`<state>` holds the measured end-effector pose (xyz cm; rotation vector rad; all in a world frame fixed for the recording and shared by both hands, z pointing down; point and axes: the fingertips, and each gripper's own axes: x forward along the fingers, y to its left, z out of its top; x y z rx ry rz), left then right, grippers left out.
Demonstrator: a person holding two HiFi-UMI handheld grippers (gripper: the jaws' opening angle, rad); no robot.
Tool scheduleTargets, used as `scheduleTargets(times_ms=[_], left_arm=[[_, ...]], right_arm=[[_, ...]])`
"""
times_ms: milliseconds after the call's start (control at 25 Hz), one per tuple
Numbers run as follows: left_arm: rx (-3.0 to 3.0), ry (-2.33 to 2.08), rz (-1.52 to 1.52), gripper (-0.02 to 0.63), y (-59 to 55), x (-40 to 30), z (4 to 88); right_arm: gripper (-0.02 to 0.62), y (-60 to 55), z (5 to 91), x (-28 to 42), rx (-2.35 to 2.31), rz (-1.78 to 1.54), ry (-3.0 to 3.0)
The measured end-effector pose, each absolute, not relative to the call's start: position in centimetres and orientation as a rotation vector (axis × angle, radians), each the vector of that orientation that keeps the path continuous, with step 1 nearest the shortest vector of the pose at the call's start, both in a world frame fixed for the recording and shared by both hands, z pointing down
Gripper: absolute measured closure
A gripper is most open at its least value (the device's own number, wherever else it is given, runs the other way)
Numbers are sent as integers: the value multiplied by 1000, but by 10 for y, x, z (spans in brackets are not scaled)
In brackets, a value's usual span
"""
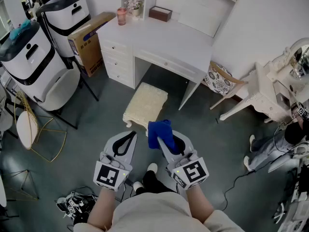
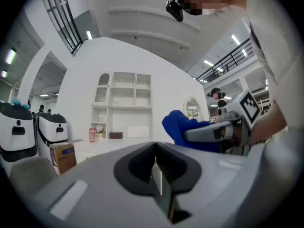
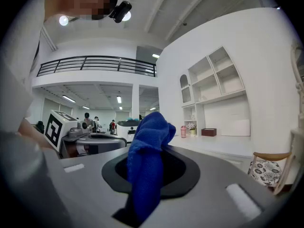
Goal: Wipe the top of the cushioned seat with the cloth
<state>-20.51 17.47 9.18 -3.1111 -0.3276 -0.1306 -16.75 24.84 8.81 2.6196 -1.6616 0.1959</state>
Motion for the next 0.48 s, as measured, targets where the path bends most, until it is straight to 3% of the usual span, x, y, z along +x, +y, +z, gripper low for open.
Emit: scheduleTargets(times_ms=[480], left_arm=[[-3119,-313,-143,606,164,-173,98]], right_arm=[[514,236,96,-138,2604,217,-1683]])
